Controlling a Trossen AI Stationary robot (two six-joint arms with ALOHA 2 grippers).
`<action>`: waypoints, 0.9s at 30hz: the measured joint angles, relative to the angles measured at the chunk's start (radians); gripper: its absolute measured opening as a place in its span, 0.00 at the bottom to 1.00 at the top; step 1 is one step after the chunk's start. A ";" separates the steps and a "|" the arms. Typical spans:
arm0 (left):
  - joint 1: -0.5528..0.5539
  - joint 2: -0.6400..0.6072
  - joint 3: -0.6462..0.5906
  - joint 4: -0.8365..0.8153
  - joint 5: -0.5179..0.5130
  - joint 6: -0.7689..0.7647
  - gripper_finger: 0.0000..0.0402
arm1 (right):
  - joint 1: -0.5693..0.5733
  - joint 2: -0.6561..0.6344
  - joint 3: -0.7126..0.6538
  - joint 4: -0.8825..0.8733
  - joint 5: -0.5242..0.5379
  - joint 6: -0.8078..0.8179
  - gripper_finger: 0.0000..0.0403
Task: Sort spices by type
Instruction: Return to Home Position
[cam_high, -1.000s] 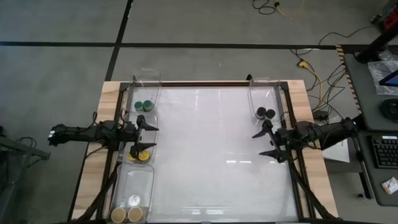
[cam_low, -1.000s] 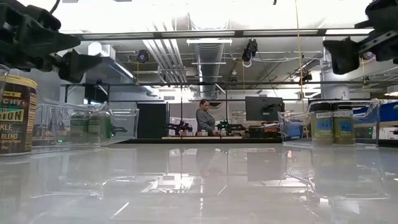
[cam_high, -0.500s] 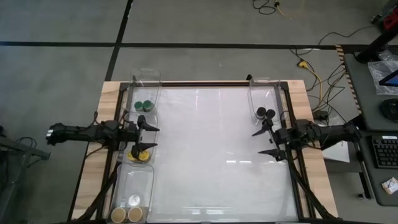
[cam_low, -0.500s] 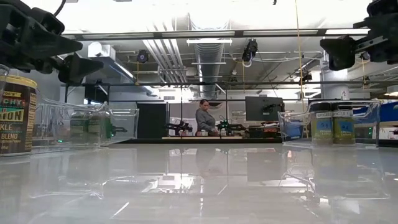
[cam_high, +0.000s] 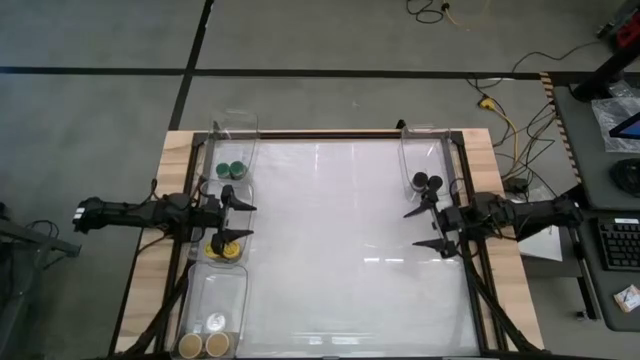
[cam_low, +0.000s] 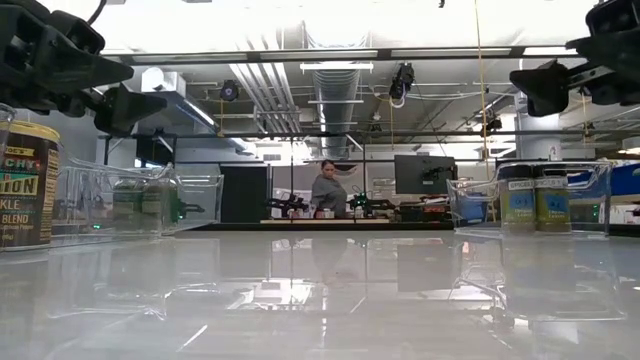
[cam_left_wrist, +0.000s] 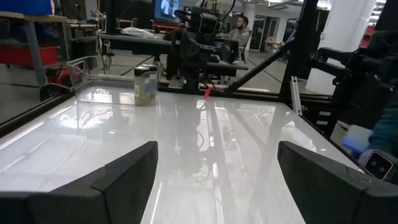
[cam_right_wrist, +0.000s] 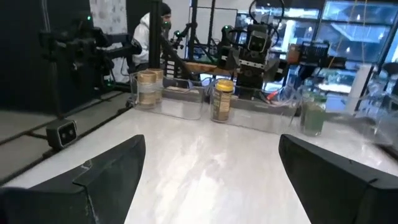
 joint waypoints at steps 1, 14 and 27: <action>0.000 0.000 0.000 0.000 0.000 0.000 0.79 | 0.000 0.000 0.000 0.000 0.000 0.024 0.90; 0.000 0.000 0.000 0.000 0.001 0.000 0.79 | 0.000 0.000 0.000 0.000 0.000 0.243 0.90; 0.000 0.000 0.001 0.000 0.002 0.000 0.79 | 0.000 0.000 0.000 0.000 0.000 0.242 0.90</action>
